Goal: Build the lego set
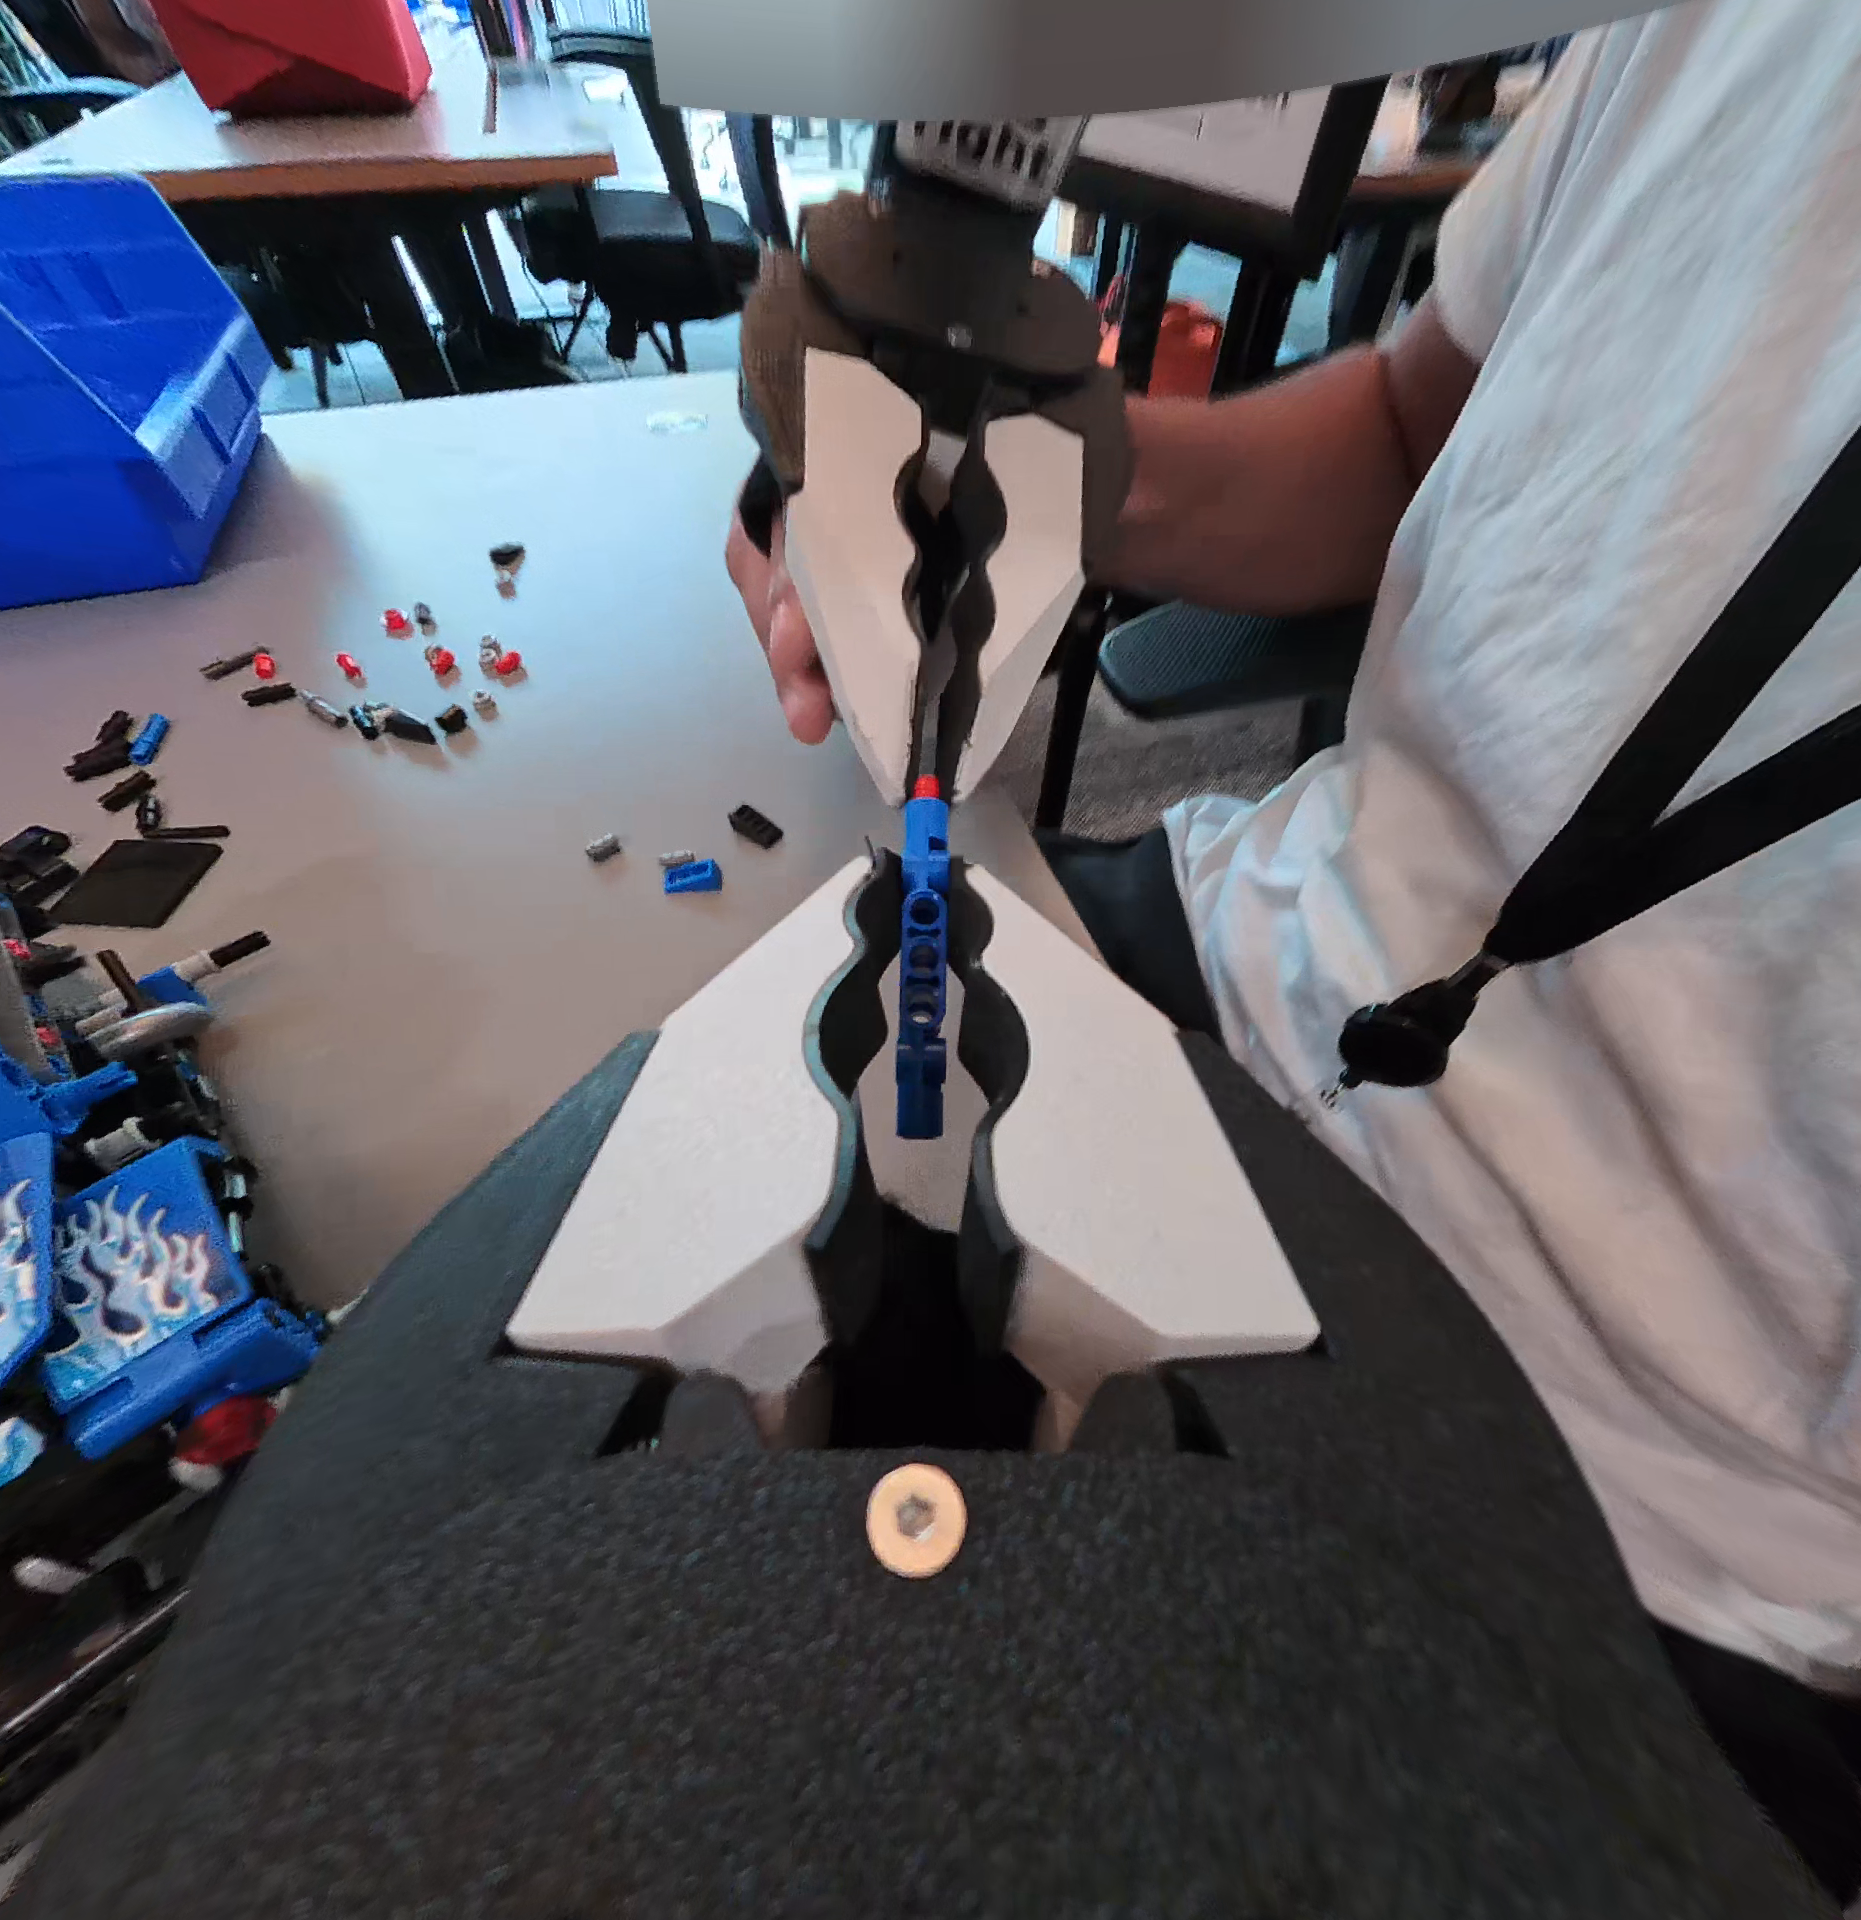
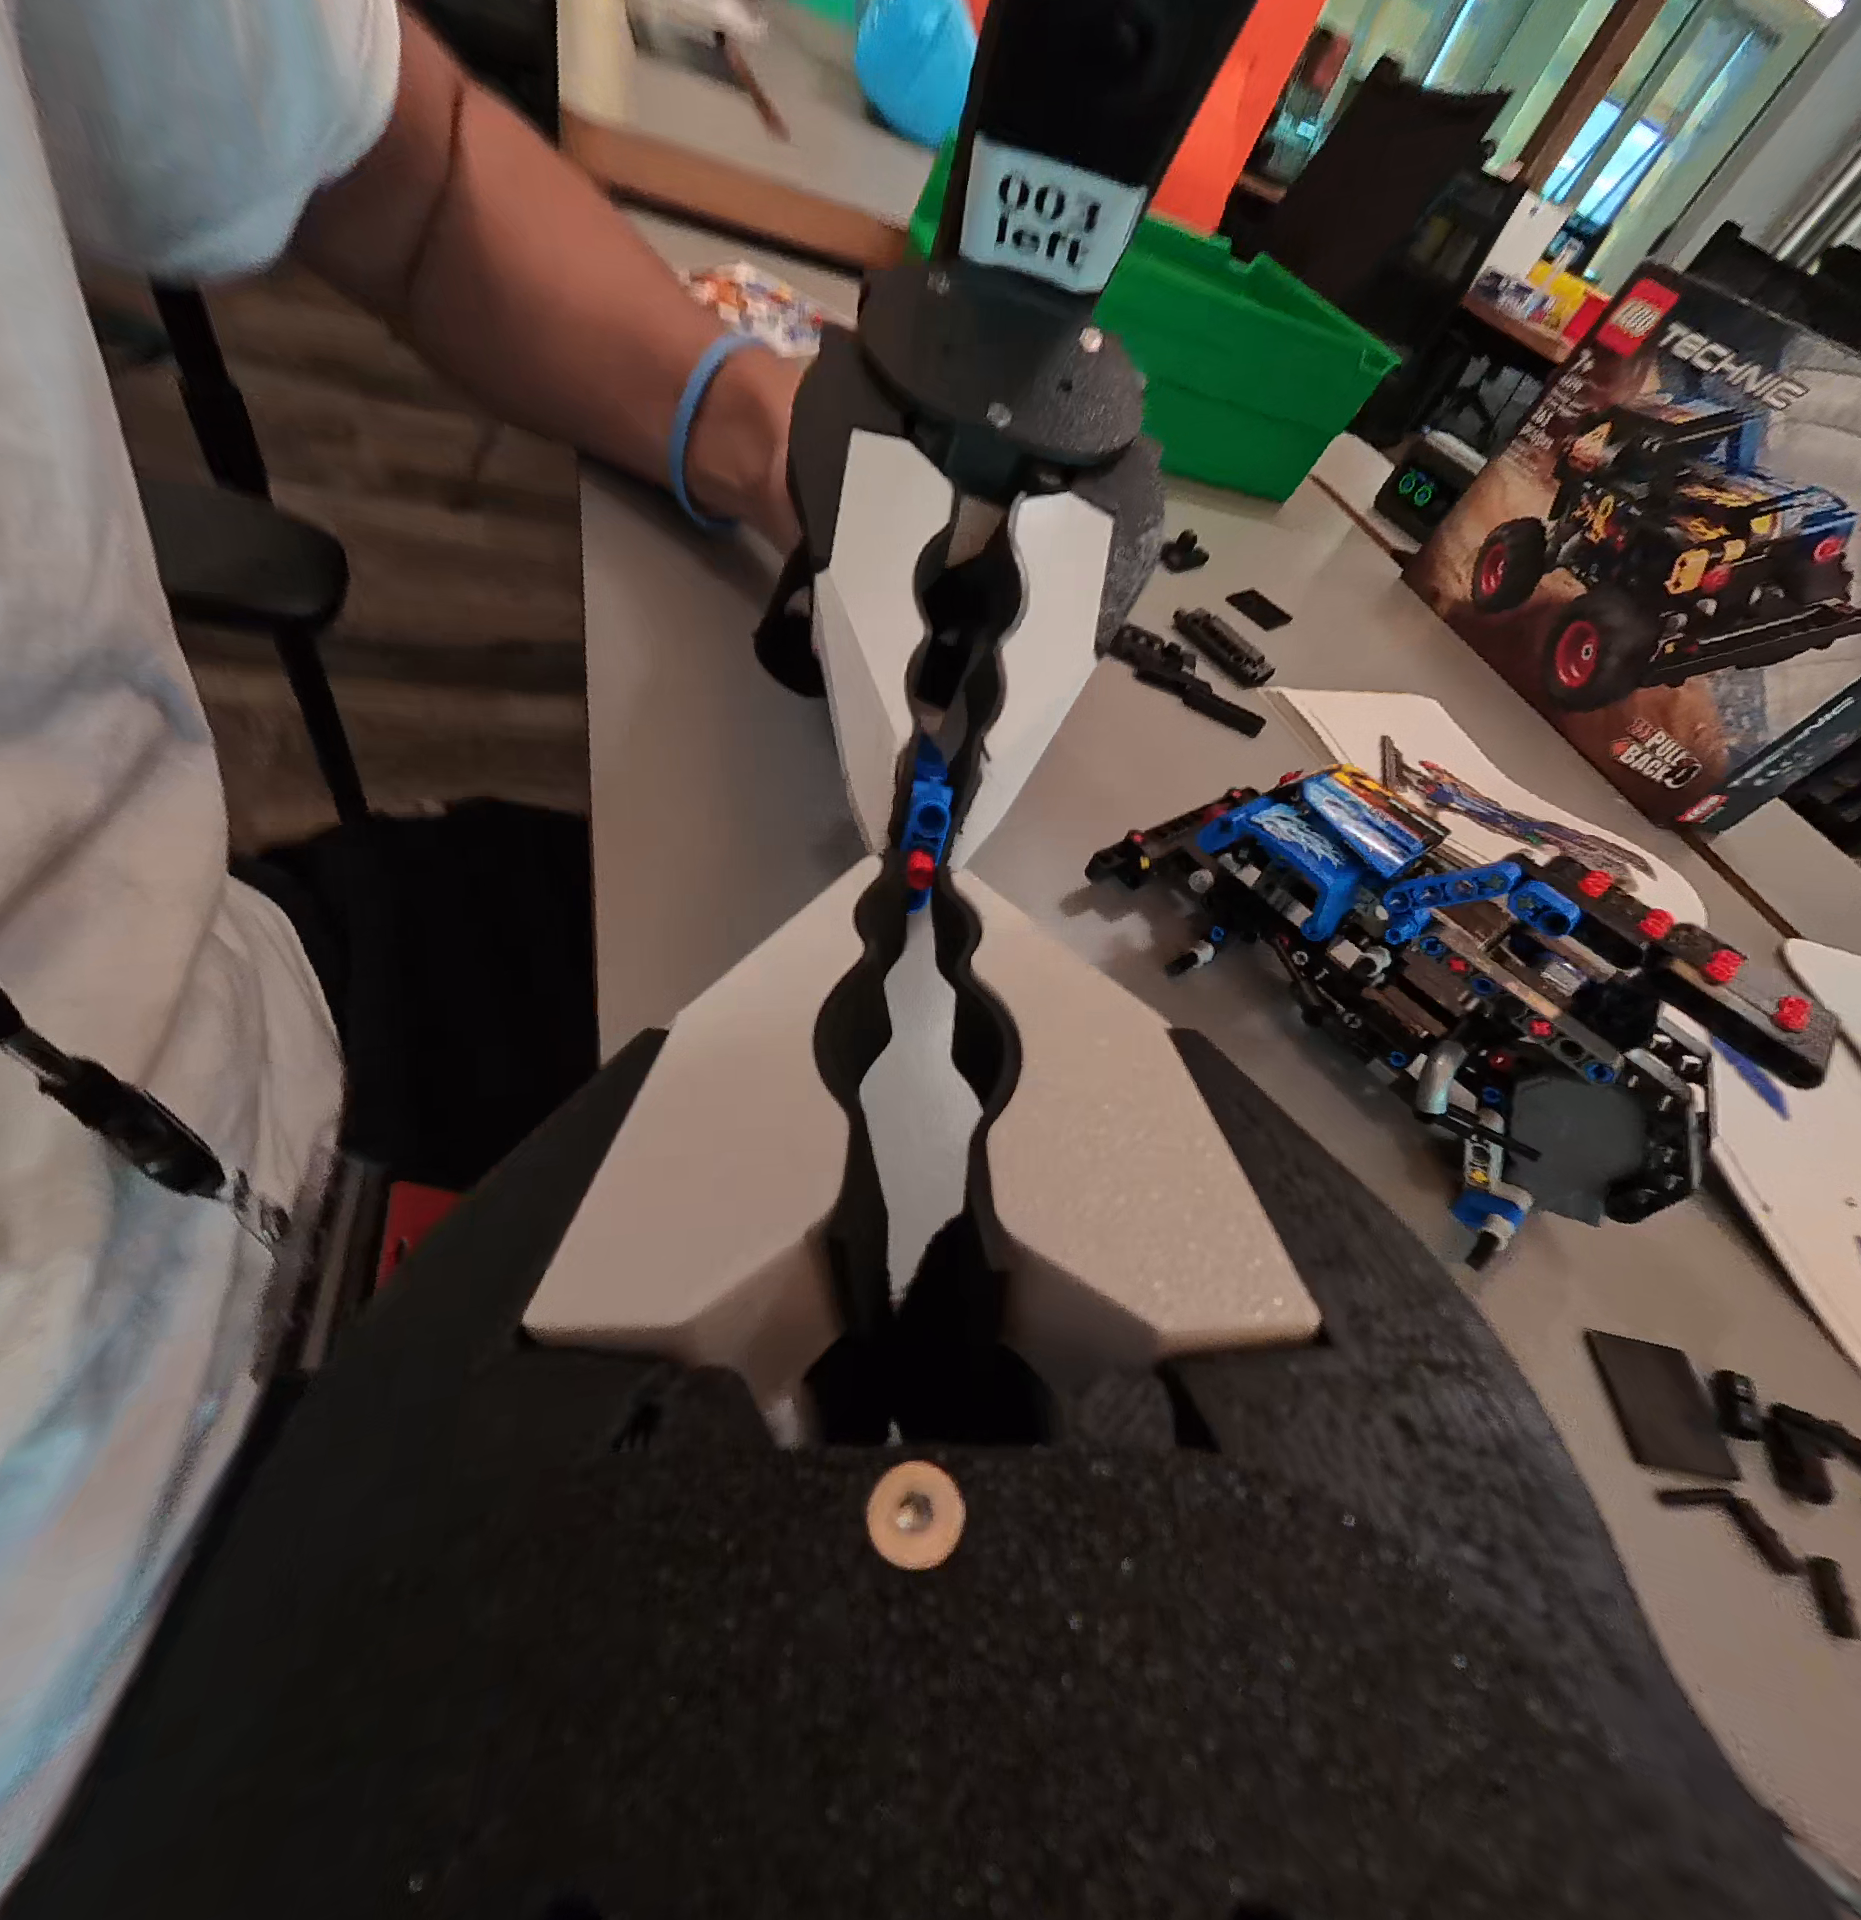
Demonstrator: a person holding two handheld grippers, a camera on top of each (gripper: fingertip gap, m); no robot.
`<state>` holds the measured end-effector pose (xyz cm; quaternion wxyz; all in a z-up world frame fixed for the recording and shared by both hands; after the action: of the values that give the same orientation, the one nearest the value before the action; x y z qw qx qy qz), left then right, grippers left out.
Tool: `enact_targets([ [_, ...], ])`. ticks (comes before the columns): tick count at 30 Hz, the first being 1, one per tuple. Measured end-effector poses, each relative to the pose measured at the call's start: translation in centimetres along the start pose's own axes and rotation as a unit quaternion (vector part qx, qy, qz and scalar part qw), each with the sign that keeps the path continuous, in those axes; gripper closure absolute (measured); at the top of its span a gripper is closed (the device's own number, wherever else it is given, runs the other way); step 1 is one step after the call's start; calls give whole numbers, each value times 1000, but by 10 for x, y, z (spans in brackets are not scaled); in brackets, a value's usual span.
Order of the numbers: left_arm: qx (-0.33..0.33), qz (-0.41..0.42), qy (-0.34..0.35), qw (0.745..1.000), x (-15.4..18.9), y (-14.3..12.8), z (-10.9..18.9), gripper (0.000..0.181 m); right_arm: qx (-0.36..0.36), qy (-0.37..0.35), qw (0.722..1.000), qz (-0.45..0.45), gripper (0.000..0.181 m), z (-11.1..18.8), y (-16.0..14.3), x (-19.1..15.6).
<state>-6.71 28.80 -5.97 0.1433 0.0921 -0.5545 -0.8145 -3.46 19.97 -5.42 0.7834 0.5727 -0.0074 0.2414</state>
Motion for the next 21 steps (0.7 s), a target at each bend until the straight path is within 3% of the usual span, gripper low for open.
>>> enact_targets([
  [6,75,50,-25,996,-3,15,11,175,107,15,985,-133,177,4,16,9],
  [21,23,44,-17,999,-3,4,9,175,23,-10,996,-83,177,-3,10,6],
])
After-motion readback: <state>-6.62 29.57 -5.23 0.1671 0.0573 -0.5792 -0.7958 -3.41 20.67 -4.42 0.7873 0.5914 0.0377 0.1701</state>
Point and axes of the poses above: each gripper's, where its closed fingertips meet, z back along the fingers, y out of its top, x = y × z across the jaws, the point moved 5 cm from there along z, back along the fingers, and after that the axes turned 3 degrees about -x, right-handed, at the moved point
